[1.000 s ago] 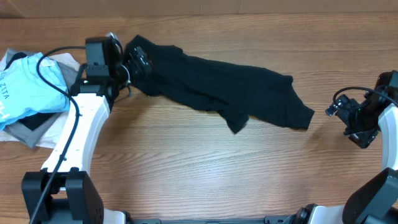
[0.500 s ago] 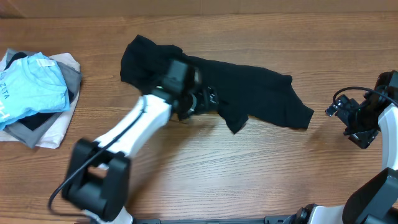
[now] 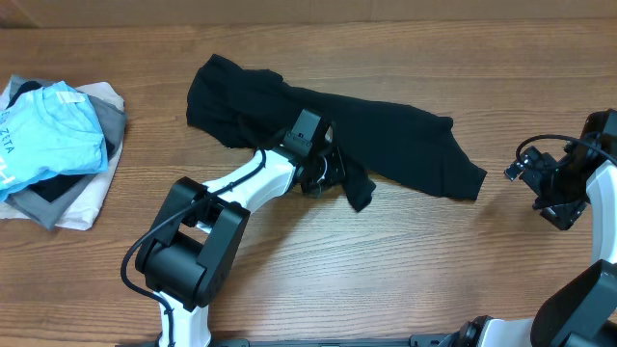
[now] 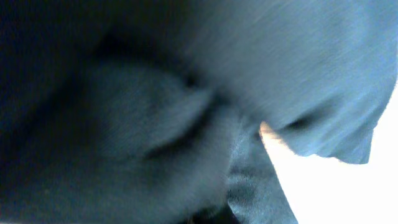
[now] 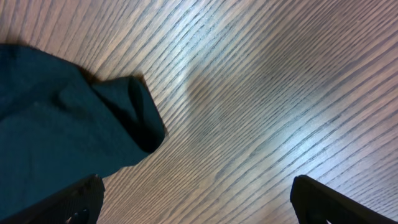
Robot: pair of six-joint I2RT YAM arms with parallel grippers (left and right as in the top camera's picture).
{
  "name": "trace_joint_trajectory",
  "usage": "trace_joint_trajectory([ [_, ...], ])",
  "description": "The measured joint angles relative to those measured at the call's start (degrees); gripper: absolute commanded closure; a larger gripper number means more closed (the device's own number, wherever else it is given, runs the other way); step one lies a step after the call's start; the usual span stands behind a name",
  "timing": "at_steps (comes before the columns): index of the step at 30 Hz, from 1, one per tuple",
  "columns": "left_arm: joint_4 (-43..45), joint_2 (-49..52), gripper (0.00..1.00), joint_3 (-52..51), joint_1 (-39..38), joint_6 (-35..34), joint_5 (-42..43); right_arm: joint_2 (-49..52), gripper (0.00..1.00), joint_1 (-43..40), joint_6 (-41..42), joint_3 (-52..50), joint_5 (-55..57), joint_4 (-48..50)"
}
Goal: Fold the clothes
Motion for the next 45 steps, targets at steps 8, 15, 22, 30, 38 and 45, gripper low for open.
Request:
trace_joint_trajectory([
  [8,-30.91,-5.92,0.96,-0.13,5.66,10.23,4.31,0.00,0.01,0.61,-3.65,-0.33,-6.62,-3.56],
  [15,-40.74,-15.32,0.96,-0.17,16.65,16.15,-5.22,-0.09,0.09,8.48,-5.46,-7.56,-10.10,-2.45],
  [22,-40.72,-15.39,0.96,-0.17,17.18,17.81,-6.62,-0.13,0.13,23.93,-6.05,-13.49,-12.11,3.93],
  [30,-40.74,-15.39,0.96,-0.17,17.18,17.84,-6.80,-0.13,0.26,36.33,-4.35,-14.12,-12.09,5.60],
  [38,-40.79,-15.39,0.96,-0.17,17.18,17.81,-6.80,-0.13,0.27,36.35,-3.17,-14.16,-11.41,8.46],
  [45,-40.79,-15.39,0.96,-0.17,17.18,17.84,-6.80,0.63,0.26,36.35,-2.08,-14.16,-10.73,8.61],
])
